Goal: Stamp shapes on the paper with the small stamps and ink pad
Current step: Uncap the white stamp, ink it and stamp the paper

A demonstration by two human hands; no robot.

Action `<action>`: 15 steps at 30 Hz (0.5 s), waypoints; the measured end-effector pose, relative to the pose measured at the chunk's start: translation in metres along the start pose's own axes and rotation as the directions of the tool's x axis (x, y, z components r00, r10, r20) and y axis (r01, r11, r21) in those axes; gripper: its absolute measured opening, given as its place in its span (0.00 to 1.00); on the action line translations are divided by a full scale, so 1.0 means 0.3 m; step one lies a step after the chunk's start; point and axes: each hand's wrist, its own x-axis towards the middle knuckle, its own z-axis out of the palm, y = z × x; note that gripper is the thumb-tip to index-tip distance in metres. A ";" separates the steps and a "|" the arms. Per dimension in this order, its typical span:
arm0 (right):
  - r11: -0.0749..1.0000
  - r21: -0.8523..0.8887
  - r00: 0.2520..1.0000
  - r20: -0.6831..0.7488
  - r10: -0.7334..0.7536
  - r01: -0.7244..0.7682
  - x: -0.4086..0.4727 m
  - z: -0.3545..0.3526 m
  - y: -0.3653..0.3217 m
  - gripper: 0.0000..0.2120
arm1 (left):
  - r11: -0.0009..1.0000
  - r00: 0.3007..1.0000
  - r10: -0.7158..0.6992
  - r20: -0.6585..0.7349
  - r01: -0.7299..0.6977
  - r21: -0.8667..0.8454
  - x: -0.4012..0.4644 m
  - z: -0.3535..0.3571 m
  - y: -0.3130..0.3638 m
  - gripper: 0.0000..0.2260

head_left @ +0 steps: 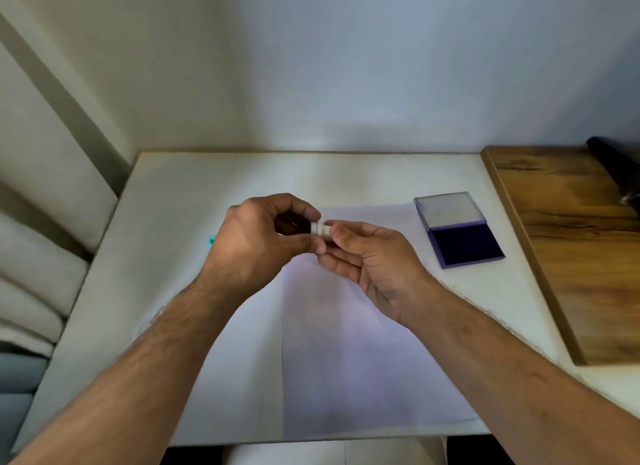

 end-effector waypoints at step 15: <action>0.983 -0.132 0.988 -0.070 -0.136 0.126 -0.002 0.020 0.015 0.07 | 0.986 0.986 -0.158 0.058 0.160 -0.040 -0.061 -0.108 -0.102 0.12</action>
